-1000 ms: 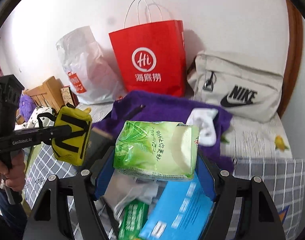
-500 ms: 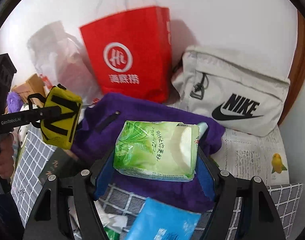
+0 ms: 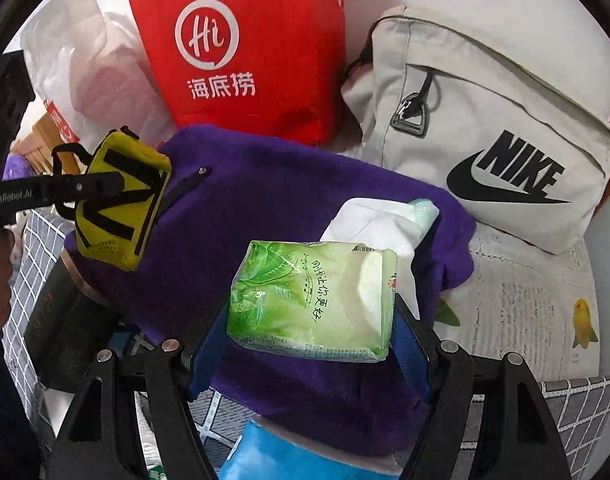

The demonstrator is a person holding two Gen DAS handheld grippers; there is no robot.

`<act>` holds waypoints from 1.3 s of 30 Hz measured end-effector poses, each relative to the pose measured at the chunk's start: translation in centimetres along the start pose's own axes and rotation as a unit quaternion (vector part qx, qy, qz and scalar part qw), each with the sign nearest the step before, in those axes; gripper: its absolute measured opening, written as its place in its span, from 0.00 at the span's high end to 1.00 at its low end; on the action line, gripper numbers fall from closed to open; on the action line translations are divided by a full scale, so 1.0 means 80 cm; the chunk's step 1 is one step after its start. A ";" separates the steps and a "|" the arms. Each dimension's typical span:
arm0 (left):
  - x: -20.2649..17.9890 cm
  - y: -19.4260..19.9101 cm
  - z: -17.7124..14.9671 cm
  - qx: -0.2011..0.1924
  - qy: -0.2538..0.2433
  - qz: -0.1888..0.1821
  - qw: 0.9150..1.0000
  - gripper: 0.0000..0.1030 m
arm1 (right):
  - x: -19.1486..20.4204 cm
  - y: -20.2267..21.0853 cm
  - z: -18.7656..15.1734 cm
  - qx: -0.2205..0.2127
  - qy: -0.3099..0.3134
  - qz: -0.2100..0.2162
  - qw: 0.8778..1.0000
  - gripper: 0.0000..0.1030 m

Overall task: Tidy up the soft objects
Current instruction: 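Lower the tissue pack onto the purple towel with the right gripper while the left releases the pouch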

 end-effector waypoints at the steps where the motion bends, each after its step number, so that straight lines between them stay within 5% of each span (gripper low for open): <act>1: 0.003 -0.004 0.001 0.002 0.004 0.001 1.000 0.92 | -0.001 -0.004 0.000 0.003 0.002 -0.001 1.000 0.28; 17: 0.009 -0.034 0.005 0.034 0.019 -0.006 0.999 0.91 | -0.016 -0.037 -0.004 0.065 -0.021 0.018 0.998 0.28; 24: 0.011 -0.032 0.003 0.048 0.028 -0.049 0.997 0.91 | -0.002 -0.038 -0.003 0.075 0.008 0.016 0.997 0.28; 29: 0.011 -0.049 -0.001 0.071 0.029 -0.027 0.997 0.91 | -0.003 -0.035 0.001 0.071 0.009 0.013 0.997 0.25; 31: 0.012 -0.048 0.001 0.071 0.027 -0.018 0.997 0.88 | -0.004 -0.032 -0.002 0.074 0.005 0.010 0.997 0.24; 39: 0.005 -0.034 0.007 0.040 -0.014 0.027 0.999 0.45 | -0.001 -0.025 0.000 0.071 0.005 -0.005 0.997 0.21</act>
Point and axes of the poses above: each gripper's, at about its wrist camera, not at the fingertips, and y roughly against the way its jaws point, x to its left, z to its top, the point moved 1 cm from there along -y, roughly the way its jaws point, and after that the axes turned 15 degrees about z, right-handed, at the moved point
